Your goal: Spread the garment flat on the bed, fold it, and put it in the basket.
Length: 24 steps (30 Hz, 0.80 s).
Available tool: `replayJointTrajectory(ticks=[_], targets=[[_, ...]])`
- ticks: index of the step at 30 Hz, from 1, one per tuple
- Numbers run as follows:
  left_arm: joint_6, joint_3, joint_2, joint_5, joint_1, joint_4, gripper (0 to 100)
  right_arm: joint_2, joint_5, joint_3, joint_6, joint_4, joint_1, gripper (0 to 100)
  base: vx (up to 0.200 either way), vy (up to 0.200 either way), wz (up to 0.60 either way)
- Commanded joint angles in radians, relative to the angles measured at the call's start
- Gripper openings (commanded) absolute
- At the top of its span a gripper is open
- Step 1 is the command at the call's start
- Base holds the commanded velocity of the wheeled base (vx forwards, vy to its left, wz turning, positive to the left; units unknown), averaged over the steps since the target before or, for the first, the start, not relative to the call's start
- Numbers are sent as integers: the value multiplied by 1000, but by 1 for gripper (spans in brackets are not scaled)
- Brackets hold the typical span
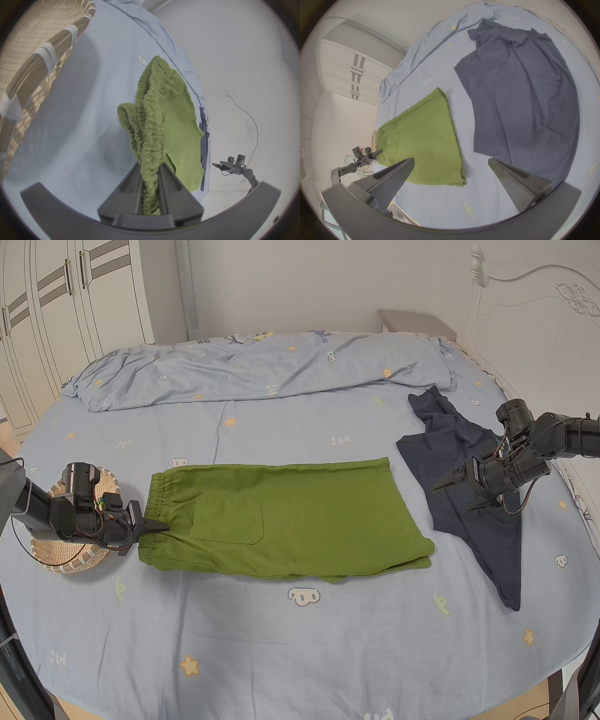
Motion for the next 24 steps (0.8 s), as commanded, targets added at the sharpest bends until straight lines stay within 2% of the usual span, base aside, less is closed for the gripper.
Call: replayJointTrajectory(ticks=[1, 7, 12, 18, 24], targets=[[12, -8, -50, -2, 1, 40, 0, 54, 0, -38, -36, 52, -8, 100, 0, 0, 0], [103, -10, -54, -2, 1, 98, 0, 117, 11, -44, -102, 111, 6, 100, 0, 0, 0], [110, -10, -54, -2, 4, 98, 0, 126, 77, -33, -103, 114, 33, 100, 0, 0, 0], [110, -10, -54, -2, 4, 100, 0, 171, 83, -30, -105, 111, 58, 100, 0, 0, 0], [110, -10, -51, 0, 3, 98, 0, 211, 132, -32, -100, 109, 75, 100, 0, 0, 0]])
